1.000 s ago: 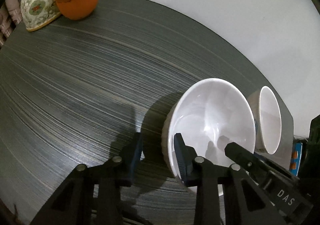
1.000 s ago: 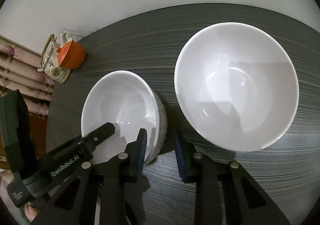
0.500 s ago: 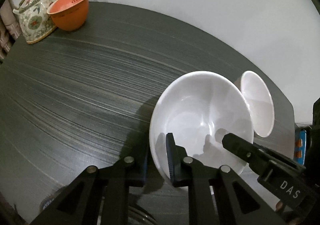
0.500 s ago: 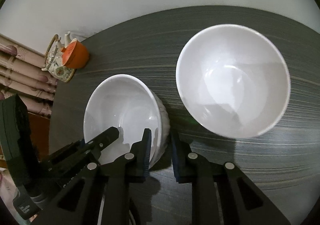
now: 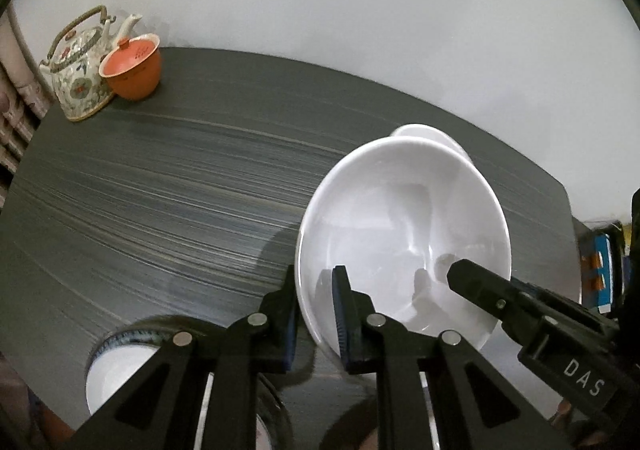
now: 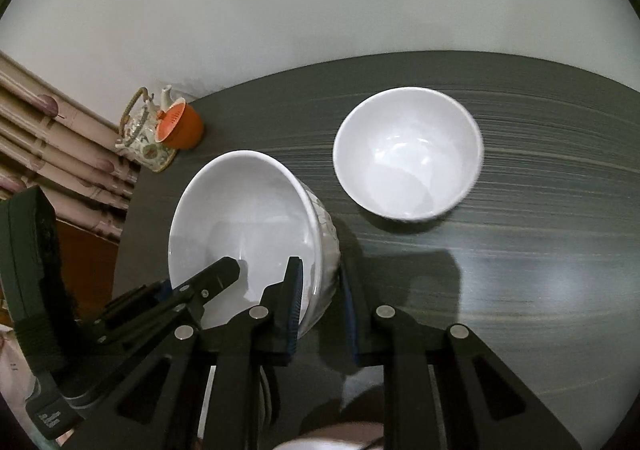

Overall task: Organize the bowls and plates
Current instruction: 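Carry the Rabbit bowl with the right gripper over the pink bowl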

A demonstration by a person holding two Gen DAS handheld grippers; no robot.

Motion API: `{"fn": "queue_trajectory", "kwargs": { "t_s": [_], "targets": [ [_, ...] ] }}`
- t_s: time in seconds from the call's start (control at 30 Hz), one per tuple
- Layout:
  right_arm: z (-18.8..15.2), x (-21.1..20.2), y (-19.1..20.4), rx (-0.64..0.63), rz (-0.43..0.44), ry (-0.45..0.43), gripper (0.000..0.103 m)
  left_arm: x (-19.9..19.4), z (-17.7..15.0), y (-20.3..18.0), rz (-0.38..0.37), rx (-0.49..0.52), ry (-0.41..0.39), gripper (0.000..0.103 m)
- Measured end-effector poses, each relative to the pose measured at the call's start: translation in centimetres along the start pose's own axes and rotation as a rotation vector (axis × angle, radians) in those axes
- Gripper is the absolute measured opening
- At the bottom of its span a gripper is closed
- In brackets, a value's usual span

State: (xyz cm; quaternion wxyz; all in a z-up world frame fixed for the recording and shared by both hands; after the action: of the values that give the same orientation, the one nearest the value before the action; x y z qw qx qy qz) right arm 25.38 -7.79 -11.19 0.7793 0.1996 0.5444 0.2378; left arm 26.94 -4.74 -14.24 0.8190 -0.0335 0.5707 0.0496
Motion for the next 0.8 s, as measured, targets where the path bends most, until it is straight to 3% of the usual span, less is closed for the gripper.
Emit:
{"fn": "queue_trajectory", "kwargs": {
  "t_s": [0.27, 0.8],
  "targets": [
    [-1.3, -5.6, -0.9, -0.002, -0.011, -0.071, 0.018, -3.5, -2.2, -1.9, -0.018, 0.041, -0.032, 0.016],
    [-7.8, -11.6, -1.9, 0.037, -0.022, -0.095, 0.018, -9.8, -9.1, -4.2, -0.065, 0.081, -0.041, 0.016]
  ]
}}
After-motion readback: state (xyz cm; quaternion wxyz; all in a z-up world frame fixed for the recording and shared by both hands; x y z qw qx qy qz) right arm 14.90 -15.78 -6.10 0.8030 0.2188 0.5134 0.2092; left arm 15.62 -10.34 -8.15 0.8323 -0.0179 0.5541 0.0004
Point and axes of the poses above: each gripper's, at about its wrist camera, not at the fingertips, and x roughly the way its jaws point, y to its left, z to its top, the point moved 9 cm from there along x, roughly the way its jaws point, and after that the axes turned 12 degrees about z, right-handed, at the moved point
